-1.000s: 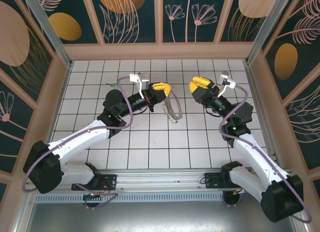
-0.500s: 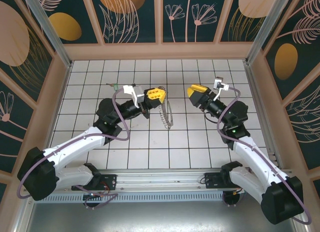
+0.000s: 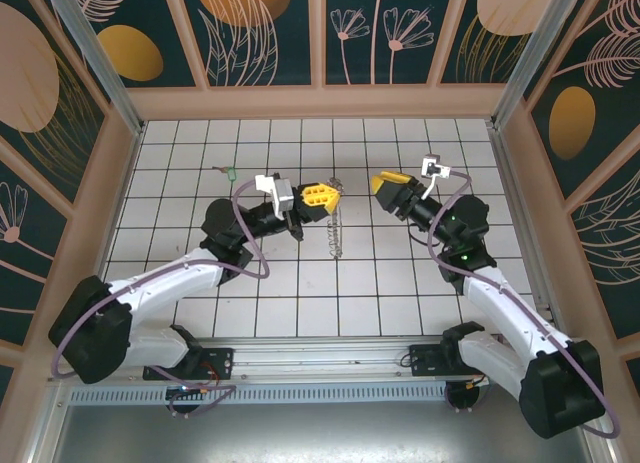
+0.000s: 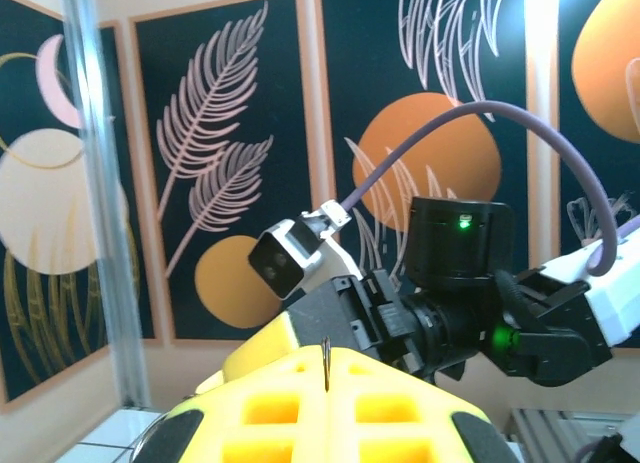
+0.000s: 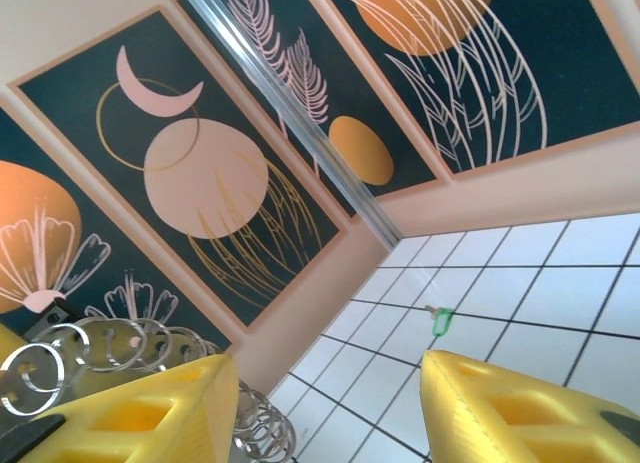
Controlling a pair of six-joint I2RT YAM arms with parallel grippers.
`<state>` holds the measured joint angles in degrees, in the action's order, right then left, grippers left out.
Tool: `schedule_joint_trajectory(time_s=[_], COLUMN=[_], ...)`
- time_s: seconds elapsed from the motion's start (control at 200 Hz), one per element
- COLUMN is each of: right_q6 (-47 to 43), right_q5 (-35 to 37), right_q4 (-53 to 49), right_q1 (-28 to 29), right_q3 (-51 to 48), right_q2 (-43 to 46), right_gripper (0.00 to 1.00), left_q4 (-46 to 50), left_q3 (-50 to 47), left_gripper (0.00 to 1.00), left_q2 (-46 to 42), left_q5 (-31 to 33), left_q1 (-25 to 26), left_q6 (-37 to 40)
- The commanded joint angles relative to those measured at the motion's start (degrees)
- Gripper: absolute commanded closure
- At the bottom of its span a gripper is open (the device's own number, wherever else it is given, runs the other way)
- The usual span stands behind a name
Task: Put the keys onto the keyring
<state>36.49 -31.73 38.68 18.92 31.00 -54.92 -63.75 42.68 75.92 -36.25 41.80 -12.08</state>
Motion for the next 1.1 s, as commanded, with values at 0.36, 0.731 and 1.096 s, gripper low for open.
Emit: schedule_joint_trajectory(time_s=[0.36,0.731,1.096], right_q6=[-2.0,-2.2,1.1], right_q5=[0.7,-1.5,-3.9], right_q4=[-2.7,0.3,4.5], right_q1=[-3.7,-3.9,-3.9], right_q3=[3.8,9.3,11.1], right_q2=[-1.2,-2.1,-1.8], right_gripper=[0.49,0.52,0.57], left_q4=[-12.9,-16.9,-14.6], left_q3=[21.9,25.8,25.2], left_gripper=[1.0,1.0,1.0], left_q2=[16.4,20.5,19.8], left_q5=[-12.7,-9.9,-7.8], left_q1=[-6.6,-6.7,-6.6], left_q6=[-30.0,-42.7,-44.2])
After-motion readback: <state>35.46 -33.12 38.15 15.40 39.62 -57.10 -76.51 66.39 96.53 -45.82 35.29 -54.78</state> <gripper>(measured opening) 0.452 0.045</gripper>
